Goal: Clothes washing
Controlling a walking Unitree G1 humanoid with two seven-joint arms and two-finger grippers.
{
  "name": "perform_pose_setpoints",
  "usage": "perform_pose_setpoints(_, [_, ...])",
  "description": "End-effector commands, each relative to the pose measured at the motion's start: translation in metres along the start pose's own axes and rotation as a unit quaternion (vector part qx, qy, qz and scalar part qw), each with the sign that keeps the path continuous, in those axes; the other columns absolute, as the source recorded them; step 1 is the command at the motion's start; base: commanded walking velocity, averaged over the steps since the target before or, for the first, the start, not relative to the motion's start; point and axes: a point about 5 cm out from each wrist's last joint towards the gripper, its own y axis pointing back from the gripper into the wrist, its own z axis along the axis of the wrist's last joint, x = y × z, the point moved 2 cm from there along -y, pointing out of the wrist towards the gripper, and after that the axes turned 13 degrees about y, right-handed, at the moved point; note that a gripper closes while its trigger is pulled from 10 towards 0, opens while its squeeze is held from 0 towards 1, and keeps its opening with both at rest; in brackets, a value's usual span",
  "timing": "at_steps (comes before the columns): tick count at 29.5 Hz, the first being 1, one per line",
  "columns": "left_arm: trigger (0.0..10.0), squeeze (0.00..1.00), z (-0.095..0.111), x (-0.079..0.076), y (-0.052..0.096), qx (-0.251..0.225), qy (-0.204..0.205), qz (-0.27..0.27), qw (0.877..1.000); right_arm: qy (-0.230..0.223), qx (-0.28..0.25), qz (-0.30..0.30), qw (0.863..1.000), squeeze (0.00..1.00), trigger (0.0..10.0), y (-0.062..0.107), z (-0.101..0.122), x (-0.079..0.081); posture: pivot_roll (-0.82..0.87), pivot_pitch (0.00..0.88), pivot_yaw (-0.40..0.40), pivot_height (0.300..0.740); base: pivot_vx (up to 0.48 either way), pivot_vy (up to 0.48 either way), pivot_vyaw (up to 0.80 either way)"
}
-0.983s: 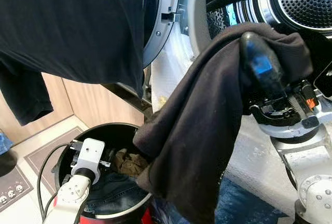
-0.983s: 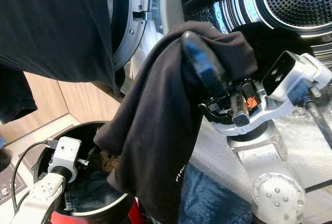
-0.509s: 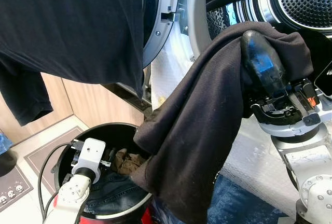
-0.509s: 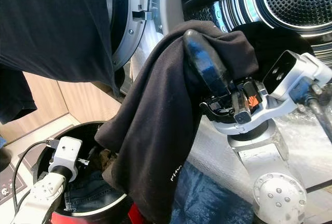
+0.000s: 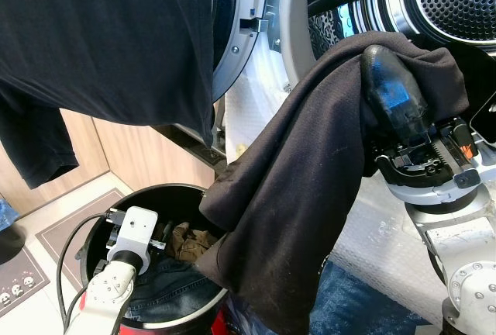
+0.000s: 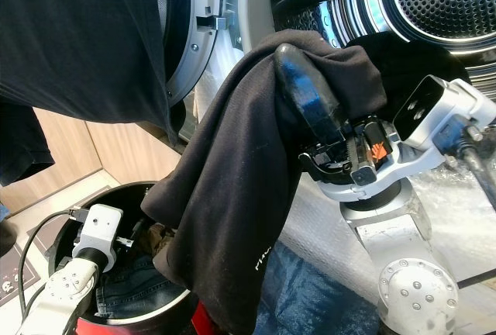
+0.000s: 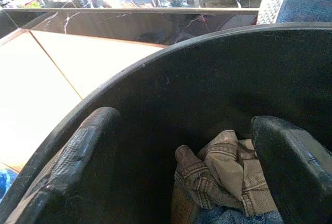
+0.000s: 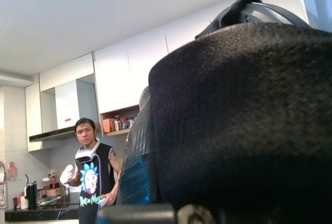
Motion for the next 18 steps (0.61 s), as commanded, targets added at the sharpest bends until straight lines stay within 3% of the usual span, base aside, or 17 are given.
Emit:
perform_pose_setpoints(1, [10.0, 0.00, -0.001, -0.001, -0.001, 0.000, 0.000, -0.002, 1.000, 0.015, -0.006, 0.013, 1.000, 0.00, 0.0, -0.004, 0.008, 0.004, 0.15, 0.045, -0.066, 0.740, 0.000, 0.000, 0.00])
perform_pose_setpoints(8, [10.0, 0.00, -0.001, -0.001, -0.001, 0.000, 0.000, -0.002, 1.000, 0.015, -0.006, 0.013, 1.000, 0.00, 0.0, -0.004, 0.008, 0.004, 0.15, 0.045, -0.066, 0.740, 0.000, 0.000, 0.00])
perform_pose_setpoints(9, [10.0, 0.00, -0.001, -0.002, -0.002, -0.001, -0.001, -0.002, 1.000, 0.019, -0.013, 0.012, 1.000, 0.00, 0.0, -0.008, 0.012, 0.000, 0.16, 0.041, -0.067, 0.740, 0.000, 0.000, 0.00])
perform_pose_setpoints(11, [10.0, 0.00, -0.016, -0.016, -0.001, 0.028, -0.018, -0.035, 0.999, -0.019, -0.034, 0.071, 0.997, 0.00, 0.0, -0.023, 0.006, 0.016, 0.16, 0.045, -0.064, 0.740, 0.000, 0.000, 0.00])
perform_pose_setpoints(18, [10.0, 0.00, -0.018, -0.017, 0.000, 0.032, -0.018, -0.036, 0.999, -0.024, 0.005, 0.063, 0.998, 0.00, 0.0, -0.005, -0.009, 0.019, 0.16, 0.049, -0.070, 0.740, 0.000, 0.000, 0.00])
